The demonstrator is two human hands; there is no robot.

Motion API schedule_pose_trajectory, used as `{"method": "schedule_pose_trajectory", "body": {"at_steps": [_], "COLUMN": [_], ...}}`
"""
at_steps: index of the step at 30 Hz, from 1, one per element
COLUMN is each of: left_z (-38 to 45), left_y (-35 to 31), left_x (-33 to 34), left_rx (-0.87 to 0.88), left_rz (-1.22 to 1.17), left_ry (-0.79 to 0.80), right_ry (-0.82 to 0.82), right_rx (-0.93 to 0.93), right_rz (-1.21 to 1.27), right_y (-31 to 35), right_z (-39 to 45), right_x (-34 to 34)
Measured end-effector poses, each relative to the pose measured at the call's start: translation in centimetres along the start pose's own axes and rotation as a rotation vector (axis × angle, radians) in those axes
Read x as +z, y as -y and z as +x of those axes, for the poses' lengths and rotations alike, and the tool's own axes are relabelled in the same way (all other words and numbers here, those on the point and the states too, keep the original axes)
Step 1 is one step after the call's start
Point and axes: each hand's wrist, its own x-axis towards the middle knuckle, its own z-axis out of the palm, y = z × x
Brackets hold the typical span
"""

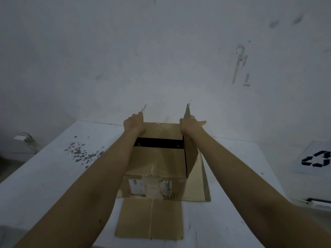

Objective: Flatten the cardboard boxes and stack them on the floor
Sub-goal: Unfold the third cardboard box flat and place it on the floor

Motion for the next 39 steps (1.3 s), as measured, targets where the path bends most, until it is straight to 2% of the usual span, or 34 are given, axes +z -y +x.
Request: {"method": "schedule_pose_trajectory", "body": {"at_steps": [3,5,9,11,13,19,22,25,28,31,33,37,39], "left_z": [1.2,1.5,1.7,2.2,2.7,3.8,4.7,6.1,7.9,8.7,9.3,10.6,11.2], "left_y": [-0.5,-0.5,0.1,0.8,1.9,5.5,6.5,5.7,4.1,3.6,3.9,3.6,2.9], "left_x": [0.5,1.5,3.7,4.7,5.5,7.8,9.5,10.1,9.3,8.3,8.0,6.5,5.6], "left_rx": [-0.024,-0.058,-0.092,-0.028,0.037,-0.010,0.073,0.137,0.312,0.479,0.491,0.535,0.540], "left_rz": [0.234,0.382,0.744,0.889,0.936,0.646,0.510,0.410,0.345,0.218,0.122,0.210,0.181], "left_ry": [-0.060,-0.105,-0.096,-0.046,0.017,0.182,0.236,0.220,0.238,0.190,0.141,0.024,-0.059], "right_ry": [-0.107,-0.145,-0.002,-0.004,-0.015,0.001,0.002,-0.001,-0.069,-0.172,-0.198,-0.181,-0.165], "right_rx": [0.096,0.053,-0.041,-0.061,-0.071,-0.069,-0.077,-0.071,-0.065,-0.059,-0.075,-0.187,-0.246], "right_rz": [0.004,-0.031,-0.050,0.025,0.137,0.419,0.522,0.560,0.603,0.650,0.647,0.581,0.515], "right_y": [-0.2,-0.9,-2.0,-2.1,-2.2,-1.7,-1.2,-0.9,-0.8,-0.9,-0.7,0.7,1.4], "right_z": [0.8,1.2,1.7,1.9,2.2,3.4,4.4,5.1,5.0,4.5,4.0,2.3,1.3], "right_x": [2.5,4.2,7.3,8.7,9.9,11.8,11.9,12.1,12.7,13.1,13.1,13.2,12.9]}}
